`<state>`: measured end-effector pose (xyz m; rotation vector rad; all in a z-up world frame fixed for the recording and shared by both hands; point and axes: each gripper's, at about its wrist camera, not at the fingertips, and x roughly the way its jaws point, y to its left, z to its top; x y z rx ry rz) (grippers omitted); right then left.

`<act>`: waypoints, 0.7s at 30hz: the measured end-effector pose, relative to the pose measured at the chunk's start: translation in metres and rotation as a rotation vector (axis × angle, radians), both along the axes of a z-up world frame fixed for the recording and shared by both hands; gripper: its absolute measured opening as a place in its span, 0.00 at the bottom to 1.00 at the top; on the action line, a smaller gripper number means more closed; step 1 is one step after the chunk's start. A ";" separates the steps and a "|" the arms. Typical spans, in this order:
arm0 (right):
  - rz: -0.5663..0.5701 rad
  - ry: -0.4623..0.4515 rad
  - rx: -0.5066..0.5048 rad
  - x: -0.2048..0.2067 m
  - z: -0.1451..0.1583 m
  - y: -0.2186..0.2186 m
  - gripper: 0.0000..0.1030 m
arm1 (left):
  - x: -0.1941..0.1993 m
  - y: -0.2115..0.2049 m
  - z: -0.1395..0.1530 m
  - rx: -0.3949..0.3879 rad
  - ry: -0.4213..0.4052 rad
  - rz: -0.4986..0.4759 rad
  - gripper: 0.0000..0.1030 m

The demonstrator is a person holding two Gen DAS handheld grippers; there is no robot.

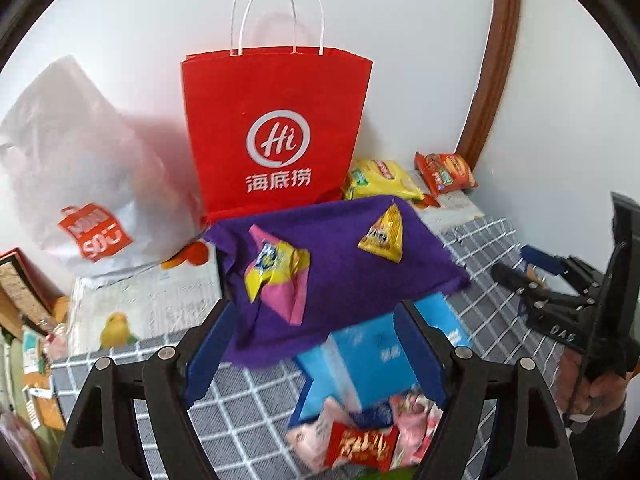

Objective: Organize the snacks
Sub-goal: 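Return to pile and grasp pink strawberry-bear candy bar with right tool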

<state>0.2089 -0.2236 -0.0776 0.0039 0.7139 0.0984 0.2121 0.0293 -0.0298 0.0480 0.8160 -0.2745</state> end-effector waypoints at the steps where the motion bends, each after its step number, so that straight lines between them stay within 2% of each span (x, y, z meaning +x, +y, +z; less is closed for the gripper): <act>1: -0.004 -0.010 -0.002 -0.007 0.000 0.000 0.68 | -0.005 0.001 -0.001 0.012 -0.003 0.010 0.77; 4: -0.008 -0.017 -0.001 -0.024 -0.003 -0.001 0.68 | -0.022 0.005 -0.006 0.014 0.015 0.022 0.78; 12: 0.005 0.068 0.091 -0.055 -0.025 -0.017 0.68 | -0.056 0.027 -0.020 -0.022 0.034 0.085 0.78; 17: 0.020 0.069 0.126 -0.073 -0.040 -0.015 0.68 | -0.069 0.040 -0.035 -0.028 0.053 0.144 0.78; 21: 0.061 0.082 0.092 -0.083 -0.057 -0.002 0.68 | -0.079 0.048 -0.051 -0.036 0.072 0.167 0.78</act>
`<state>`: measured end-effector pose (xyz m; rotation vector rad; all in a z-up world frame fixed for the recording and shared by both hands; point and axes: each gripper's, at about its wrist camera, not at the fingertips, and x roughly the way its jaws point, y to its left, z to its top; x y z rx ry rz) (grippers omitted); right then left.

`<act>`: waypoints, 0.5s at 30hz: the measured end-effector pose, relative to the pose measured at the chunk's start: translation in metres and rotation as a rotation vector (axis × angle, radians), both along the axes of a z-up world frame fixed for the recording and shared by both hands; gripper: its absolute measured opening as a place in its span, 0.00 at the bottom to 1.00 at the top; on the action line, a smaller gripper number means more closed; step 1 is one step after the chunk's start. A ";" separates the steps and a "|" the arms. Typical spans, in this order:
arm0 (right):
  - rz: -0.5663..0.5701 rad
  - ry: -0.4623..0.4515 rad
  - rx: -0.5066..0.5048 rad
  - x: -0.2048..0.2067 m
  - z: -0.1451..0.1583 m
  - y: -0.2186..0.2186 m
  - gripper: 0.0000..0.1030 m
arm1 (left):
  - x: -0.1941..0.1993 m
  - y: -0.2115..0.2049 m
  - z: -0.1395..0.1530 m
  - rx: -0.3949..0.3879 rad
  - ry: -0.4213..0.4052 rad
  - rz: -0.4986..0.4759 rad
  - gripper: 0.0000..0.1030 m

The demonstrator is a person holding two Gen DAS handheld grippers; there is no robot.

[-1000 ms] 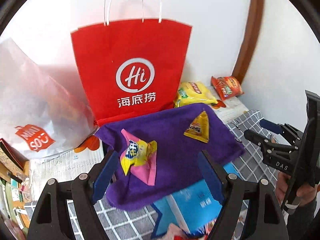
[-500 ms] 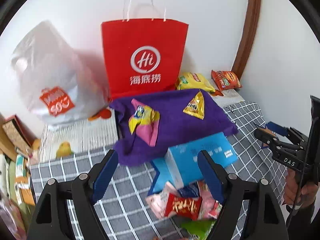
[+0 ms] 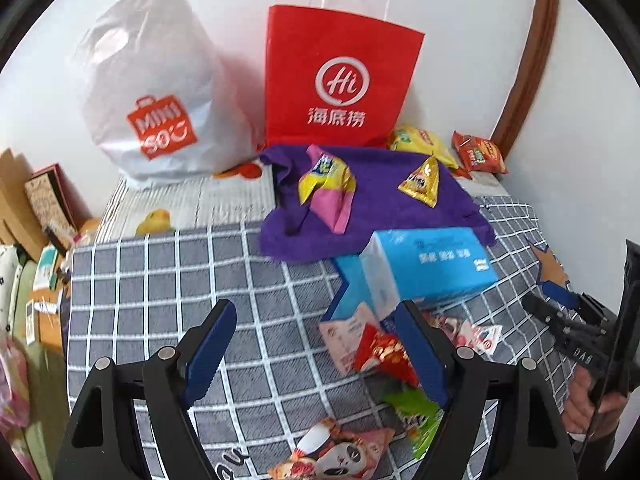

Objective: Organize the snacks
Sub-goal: 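Return to pile and grasp pink strawberry-bear candy bar with right tool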

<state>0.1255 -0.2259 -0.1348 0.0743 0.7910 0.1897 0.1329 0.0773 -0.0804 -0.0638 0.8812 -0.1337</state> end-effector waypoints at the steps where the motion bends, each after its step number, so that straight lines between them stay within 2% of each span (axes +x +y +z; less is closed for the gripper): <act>1: 0.012 -0.001 -0.011 -0.002 -0.005 0.003 0.66 | -0.002 0.001 -0.002 0.000 0.002 0.003 0.78; 5: 0.063 0.030 -0.036 -0.006 -0.030 0.018 0.51 | -0.010 0.009 -0.013 -0.005 0.017 0.018 0.78; 8: 0.092 0.076 -0.036 -0.001 -0.048 0.026 0.44 | -0.012 0.016 -0.019 -0.004 0.030 0.033 0.78; 15: 0.133 0.102 -0.070 0.016 -0.070 0.042 0.43 | -0.012 0.027 -0.023 0.000 0.043 0.058 0.78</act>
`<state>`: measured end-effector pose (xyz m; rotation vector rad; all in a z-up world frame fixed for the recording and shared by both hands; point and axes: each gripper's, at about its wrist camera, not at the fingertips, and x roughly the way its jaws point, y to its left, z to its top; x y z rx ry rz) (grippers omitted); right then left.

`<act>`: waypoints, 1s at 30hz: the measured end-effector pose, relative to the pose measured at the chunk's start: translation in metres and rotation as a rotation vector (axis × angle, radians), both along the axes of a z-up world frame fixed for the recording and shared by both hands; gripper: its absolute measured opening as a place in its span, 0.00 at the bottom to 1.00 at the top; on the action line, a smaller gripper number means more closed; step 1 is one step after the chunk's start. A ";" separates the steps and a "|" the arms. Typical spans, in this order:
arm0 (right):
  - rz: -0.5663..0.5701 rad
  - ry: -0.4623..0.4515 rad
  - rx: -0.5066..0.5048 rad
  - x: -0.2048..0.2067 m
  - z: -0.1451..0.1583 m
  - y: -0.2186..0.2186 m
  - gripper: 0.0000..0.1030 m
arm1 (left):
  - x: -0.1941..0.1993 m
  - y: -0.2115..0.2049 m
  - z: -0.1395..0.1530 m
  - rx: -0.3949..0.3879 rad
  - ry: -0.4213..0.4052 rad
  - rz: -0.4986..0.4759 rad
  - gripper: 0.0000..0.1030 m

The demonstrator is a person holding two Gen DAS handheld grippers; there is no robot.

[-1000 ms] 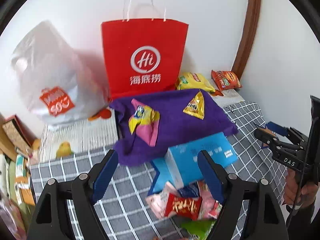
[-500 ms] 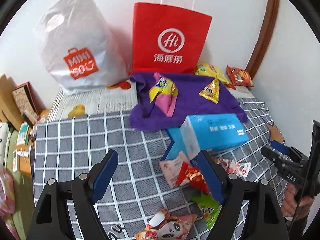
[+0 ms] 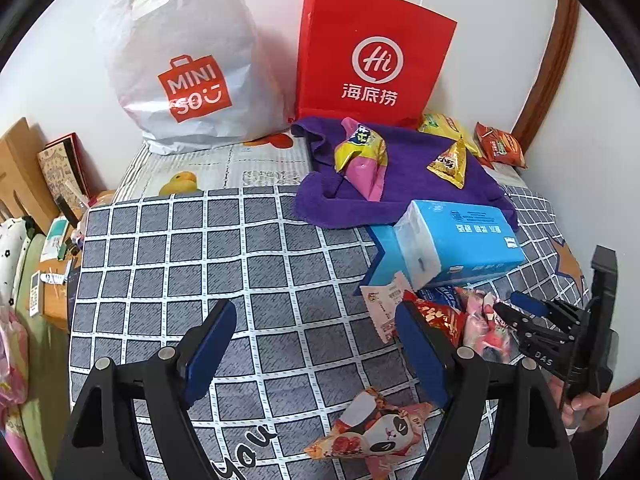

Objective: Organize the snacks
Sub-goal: 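Return to pile and grasp pink strawberry-bear candy bar with right tool, then grasp panda-print snack bag with left tool while right tool lifts candy bar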

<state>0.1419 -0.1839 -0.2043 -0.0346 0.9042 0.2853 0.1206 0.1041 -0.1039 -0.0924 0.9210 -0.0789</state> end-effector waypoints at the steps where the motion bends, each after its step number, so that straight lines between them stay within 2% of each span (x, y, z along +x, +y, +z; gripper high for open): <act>1: 0.002 0.003 -0.005 0.002 -0.002 0.001 0.43 | 0.001 0.001 -0.001 0.000 0.002 0.002 0.78; 7: 0.056 0.006 -0.034 -0.001 -0.007 0.007 0.44 | 0.004 0.002 -0.005 -0.015 0.013 0.004 0.78; 13: 0.114 0.025 -0.031 0.005 -0.015 0.017 0.51 | 0.004 0.000 -0.009 -0.032 0.029 -0.005 0.78; 15: 0.122 0.005 -0.028 0.006 -0.016 0.021 0.44 | 0.001 0.000 -0.008 -0.033 0.029 -0.009 0.78; 16: 0.130 0.000 -0.030 0.006 -0.016 0.023 0.34 | -0.001 0.000 -0.008 -0.037 0.029 -0.013 0.78; 18: 0.141 -0.011 -0.031 0.003 -0.013 0.024 0.30 | -0.004 0.001 -0.008 -0.047 0.030 -0.021 0.78; 19: 0.139 -0.019 -0.033 0.001 -0.012 0.023 0.19 | -0.006 0.000 -0.008 -0.052 0.032 -0.027 0.78; 20: 0.133 -0.024 -0.039 -0.002 -0.012 0.021 0.16 | -0.008 0.000 -0.009 -0.056 0.034 -0.033 0.78; 23: 0.109 -0.027 -0.043 -0.009 -0.009 0.009 0.16 | -0.015 -0.001 -0.014 -0.065 0.046 -0.042 0.78; 30: -0.026 -0.050 -0.049 -0.018 -0.004 -0.038 0.16 | -0.033 -0.004 -0.030 -0.091 0.081 -0.064 0.78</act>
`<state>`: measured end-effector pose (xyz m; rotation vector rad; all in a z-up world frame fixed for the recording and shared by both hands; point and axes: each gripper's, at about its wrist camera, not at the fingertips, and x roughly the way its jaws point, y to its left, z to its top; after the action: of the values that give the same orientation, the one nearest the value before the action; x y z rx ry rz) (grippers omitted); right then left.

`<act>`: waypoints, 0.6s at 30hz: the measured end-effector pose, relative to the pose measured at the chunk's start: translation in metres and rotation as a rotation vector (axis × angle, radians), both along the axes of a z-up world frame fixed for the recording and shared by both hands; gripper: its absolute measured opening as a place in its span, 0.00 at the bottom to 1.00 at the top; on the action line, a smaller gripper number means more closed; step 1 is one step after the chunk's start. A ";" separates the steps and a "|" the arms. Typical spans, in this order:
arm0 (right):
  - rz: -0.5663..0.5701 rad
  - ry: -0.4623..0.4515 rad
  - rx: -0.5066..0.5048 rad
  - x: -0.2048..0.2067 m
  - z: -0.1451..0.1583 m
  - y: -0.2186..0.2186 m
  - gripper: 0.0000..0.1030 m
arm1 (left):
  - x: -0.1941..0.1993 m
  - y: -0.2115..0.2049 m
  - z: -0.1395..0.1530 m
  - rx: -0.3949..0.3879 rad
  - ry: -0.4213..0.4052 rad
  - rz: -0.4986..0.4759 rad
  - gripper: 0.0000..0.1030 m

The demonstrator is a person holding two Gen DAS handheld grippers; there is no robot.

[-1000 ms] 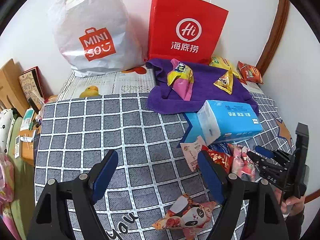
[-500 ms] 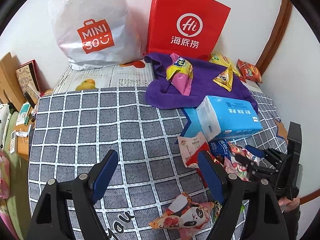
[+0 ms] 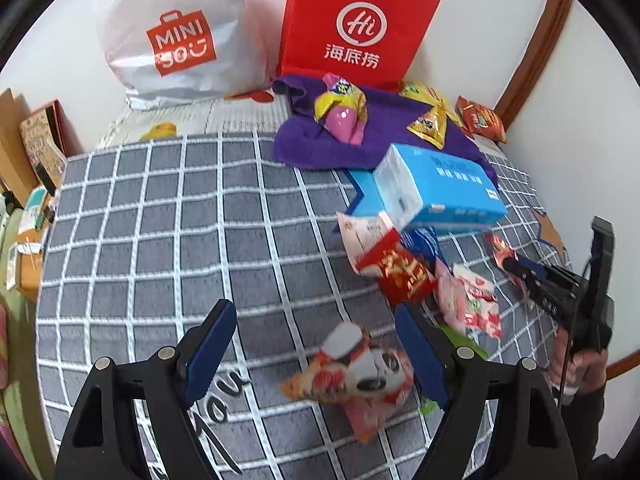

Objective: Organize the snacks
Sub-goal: 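Grasp panda-print snack bag with left tool while right tool lifts candy bar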

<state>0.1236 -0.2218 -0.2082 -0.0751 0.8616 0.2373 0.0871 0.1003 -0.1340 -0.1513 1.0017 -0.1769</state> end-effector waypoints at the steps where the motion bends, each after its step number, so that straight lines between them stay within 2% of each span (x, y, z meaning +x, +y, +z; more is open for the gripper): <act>1: -0.014 0.006 0.001 0.001 -0.001 -0.004 0.16 | -0.001 0.000 -0.001 -0.012 0.004 -0.005 0.78; 5: -0.058 0.042 0.023 0.006 -0.012 -0.019 0.17 | -0.008 -0.004 -0.009 -0.019 0.022 -0.034 0.78; 18: -0.060 0.002 0.001 -0.001 -0.018 -0.014 0.20 | -0.009 -0.026 -0.040 -0.037 0.097 -0.099 0.80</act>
<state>0.1231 -0.2360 -0.2257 -0.0479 0.8645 0.1817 0.0786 0.0741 -0.1739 -0.1449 1.1036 -0.2807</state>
